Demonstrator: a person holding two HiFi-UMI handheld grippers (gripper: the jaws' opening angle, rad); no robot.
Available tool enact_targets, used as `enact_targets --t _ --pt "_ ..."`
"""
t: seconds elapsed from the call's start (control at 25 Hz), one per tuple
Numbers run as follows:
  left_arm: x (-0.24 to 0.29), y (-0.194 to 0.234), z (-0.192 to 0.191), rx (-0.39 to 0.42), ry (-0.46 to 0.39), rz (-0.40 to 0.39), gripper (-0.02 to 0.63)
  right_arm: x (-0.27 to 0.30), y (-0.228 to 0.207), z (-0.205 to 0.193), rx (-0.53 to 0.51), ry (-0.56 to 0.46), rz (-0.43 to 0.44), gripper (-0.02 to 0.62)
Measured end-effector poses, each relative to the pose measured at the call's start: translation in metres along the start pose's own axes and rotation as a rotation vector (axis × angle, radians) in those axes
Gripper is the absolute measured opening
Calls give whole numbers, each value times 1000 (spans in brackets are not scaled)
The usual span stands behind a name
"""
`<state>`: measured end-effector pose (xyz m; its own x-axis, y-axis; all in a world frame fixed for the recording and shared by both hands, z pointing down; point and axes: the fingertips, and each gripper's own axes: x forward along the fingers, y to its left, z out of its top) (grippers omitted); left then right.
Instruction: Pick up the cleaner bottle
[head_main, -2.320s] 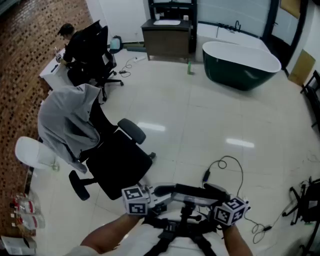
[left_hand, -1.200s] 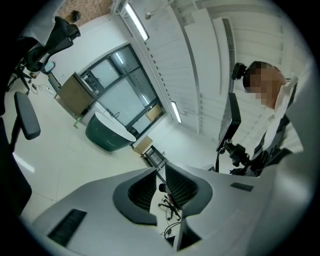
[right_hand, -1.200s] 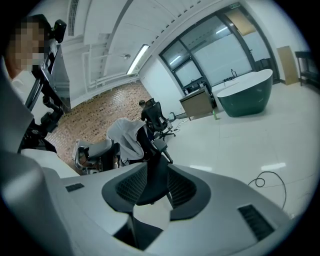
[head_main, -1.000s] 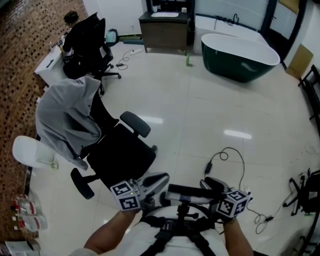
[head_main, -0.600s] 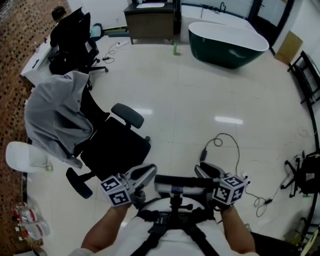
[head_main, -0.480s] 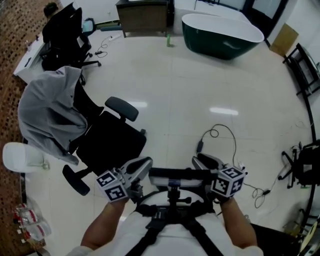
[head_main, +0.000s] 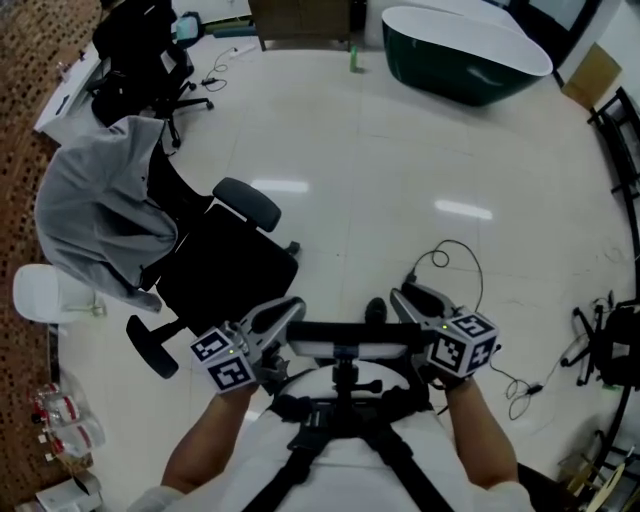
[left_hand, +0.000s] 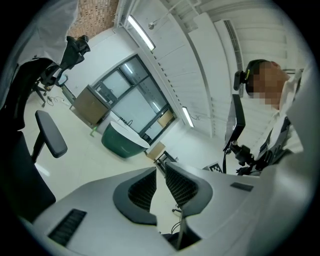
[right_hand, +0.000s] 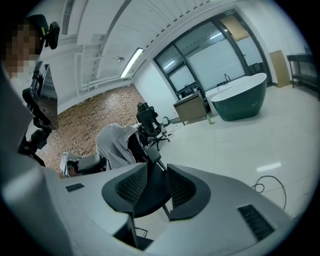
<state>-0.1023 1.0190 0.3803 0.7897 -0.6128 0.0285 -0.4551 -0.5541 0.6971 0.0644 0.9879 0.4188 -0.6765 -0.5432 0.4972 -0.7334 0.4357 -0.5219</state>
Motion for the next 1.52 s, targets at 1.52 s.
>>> enact_targets --t 1.52 --pt "227 18 36 24 30 122 48 11 -195 106 86 -10 86 130"
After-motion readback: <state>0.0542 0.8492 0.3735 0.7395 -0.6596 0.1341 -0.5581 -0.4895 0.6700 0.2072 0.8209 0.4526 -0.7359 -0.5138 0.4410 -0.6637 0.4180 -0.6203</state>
